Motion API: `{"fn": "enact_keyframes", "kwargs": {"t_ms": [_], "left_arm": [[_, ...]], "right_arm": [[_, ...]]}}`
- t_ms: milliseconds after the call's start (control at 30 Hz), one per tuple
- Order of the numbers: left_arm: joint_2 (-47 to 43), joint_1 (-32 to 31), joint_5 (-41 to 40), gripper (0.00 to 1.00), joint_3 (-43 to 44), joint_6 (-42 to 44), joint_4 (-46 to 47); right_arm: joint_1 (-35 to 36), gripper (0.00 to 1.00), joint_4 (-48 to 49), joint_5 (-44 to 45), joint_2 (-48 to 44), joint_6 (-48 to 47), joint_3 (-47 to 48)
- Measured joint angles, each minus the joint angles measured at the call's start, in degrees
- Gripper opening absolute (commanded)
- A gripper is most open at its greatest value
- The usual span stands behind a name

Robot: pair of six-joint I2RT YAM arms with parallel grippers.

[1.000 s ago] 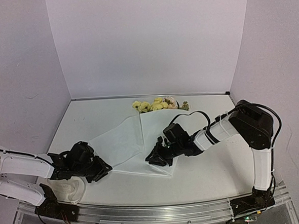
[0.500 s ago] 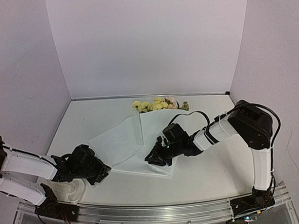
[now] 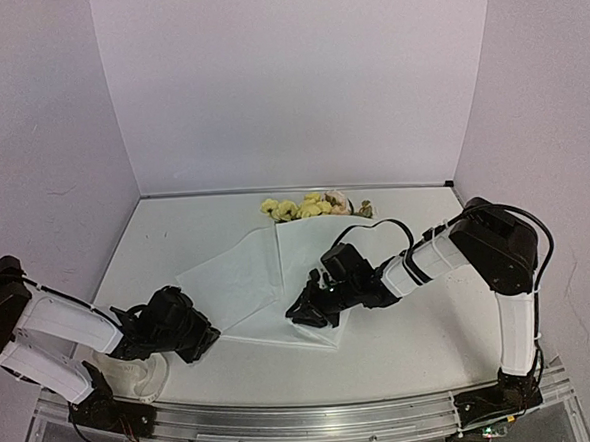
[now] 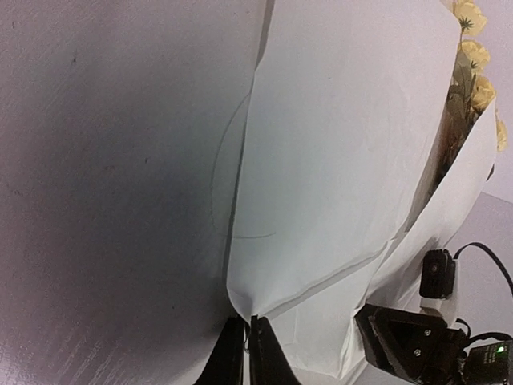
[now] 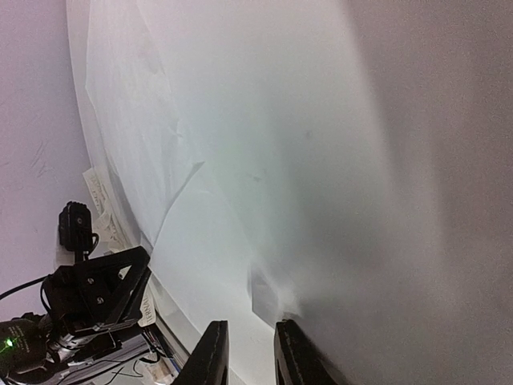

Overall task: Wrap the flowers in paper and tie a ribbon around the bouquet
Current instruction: Fold the 2/3-folded wrapping paper at the center of the board.

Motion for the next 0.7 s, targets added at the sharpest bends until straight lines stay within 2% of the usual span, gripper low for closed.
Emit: {"fn": "enact_keyframes", "kwargs": {"t_ms": [233, 600, 700], "left_arm": [[-0.25, -0.99, -1.94, 0.0, 0.33, 5.81, -0.66], [-7.92, -3.13, -5.05, 0.0, 5.05, 21.93, -5.19], [-8.2, -3.34, -5.0, 0.0, 6.16, 24.1, -5.35]], "right_arm": [[0.0, 0.2, 0.01, 0.04, 0.0, 0.0, 0.04], [0.0, 0.21, -0.12, 0.02, 0.17, -0.65, 0.3], [0.0, 0.23, -0.35, -0.03, 0.22, -1.59, 0.57]]}}
